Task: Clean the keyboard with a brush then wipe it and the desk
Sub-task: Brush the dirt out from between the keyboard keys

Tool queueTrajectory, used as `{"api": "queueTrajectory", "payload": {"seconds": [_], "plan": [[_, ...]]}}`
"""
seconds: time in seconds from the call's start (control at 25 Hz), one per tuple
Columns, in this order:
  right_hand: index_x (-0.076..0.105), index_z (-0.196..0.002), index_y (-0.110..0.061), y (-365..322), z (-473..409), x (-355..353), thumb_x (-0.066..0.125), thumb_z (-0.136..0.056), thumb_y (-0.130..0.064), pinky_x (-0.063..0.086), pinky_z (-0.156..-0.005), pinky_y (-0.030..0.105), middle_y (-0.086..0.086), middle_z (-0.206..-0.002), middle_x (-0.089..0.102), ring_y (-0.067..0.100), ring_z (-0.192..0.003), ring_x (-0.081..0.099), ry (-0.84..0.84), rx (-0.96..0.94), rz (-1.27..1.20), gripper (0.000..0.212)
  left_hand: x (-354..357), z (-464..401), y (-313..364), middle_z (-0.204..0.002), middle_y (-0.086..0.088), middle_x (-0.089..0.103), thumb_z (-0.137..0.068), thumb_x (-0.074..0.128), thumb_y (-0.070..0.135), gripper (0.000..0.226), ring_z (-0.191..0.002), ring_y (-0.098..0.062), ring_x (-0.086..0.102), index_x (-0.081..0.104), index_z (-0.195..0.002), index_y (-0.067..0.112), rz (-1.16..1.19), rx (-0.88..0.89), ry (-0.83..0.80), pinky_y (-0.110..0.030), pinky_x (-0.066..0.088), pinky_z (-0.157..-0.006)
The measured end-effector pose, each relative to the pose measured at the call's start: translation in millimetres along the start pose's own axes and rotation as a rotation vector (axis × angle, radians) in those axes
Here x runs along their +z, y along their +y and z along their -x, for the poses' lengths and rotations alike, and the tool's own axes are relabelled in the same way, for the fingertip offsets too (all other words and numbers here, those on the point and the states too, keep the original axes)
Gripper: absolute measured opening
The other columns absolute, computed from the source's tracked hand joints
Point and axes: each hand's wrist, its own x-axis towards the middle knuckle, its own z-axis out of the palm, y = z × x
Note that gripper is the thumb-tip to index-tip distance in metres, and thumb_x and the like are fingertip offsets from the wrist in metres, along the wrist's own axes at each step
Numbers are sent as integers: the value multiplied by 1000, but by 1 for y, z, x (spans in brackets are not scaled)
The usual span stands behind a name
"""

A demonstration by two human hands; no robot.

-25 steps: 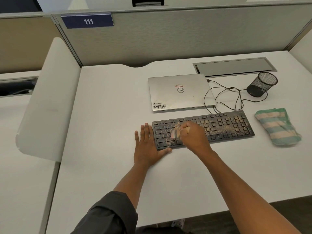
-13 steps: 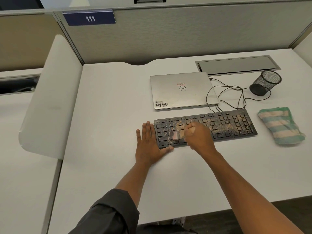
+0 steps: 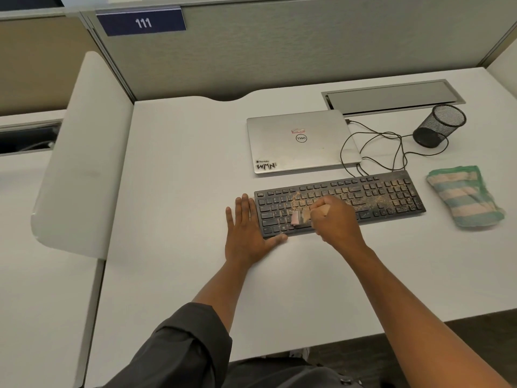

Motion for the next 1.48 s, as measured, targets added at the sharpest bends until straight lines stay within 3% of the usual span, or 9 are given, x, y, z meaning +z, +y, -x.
{"api": "queueTrajectory", "payload": {"seconds": [0.16,0.24,0.48,0.68,0.84,0.96,1.08,1.24,1.48], "plan": [[65,-85,-19,-5,13,12,59,-85,-10,46,-44,27,10,-74,70,18,-52,60,-118,62,-151,11,0,1,0,-168,-16,-13,-73,21,99,132,-155,-27,-19,-8,-160,3,1,3,20,-53,-12,-124],[66,-84,-21,-2,19,20,60,-83,-11,45,-47,27,8,-77,69,20,-57,61,-146,50,-114,11,1,1,0,-169,-17,-11,-74,20,98,131,-155,-28,-17,-7,-160,3,-10,5,22,-54,-11,-124],[67,-86,-17,1,12,0,60,-82,-11,40,-44,22,1,-81,67,15,-64,61,-15,-20,54,10,1,0,-1,-168,-16,-15,-72,22,100,134,-154,-27,-21,-9,-160,4,-10,3,-1,-53,-13,-124],[66,-84,-20,2,21,11,61,-82,-11,48,-50,28,3,-80,69,22,-68,64,-105,-8,-45,11,3,0,-1,-169,-17,-11,-71,13,100,133,-155,-29,-17,-7,-160,3,-26,10,20,-55,-8,-124],[67,-87,-15,8,14,-3,61,-83,-9,39,-48,22,2,-85,67,13,-67,59,4,-41,50,9,2,0,-1,-168,-16,-14,-72,22,100,134,-154,-27,-21,-10,-160,4,-17,5,6,-54,-10,-124],[67,-90,-17,12,10,-10,63,-85,-11,42,-50,23,3,-87,67,17,-70,60,37,22,-12,8,0,0,0,-168,-16,-15,-72,23,100,135,-154,-27,-21,-10,-160,4,-18,4,3,-54,-10,-124],[66,-89,-21,10,10,-6,64,-86,-14,44,-50,25,3,-82,69,16,-66,61,-19,53,-121,8,-1,1,0,-168,-16,-14,-72,23,100,135,-155,-27,-20,-9,-160,3,-17,2,-3,-54,-11,-124],[68,-86,-19,4,15,10,66,-84,-13,38,-53,19,-6,-76,66,8,-66,58,-67,-77,-28,7,0,1,0,-168,-17,-13,-72,19,100,134,-155,-28,-19,-10,-159,3,-22,8,5,-56,-8,-124],[67,-77,-16,10,8,10,63,-85,-11,38,-48,14,-5,-65,65,5,-57,58,36,-114,60,10,0,1,0,-168,-17,-14,-72,23,100,135,-155,-28,-20,-9,-160,3,1,11,5,-55,-9,-124]]}}
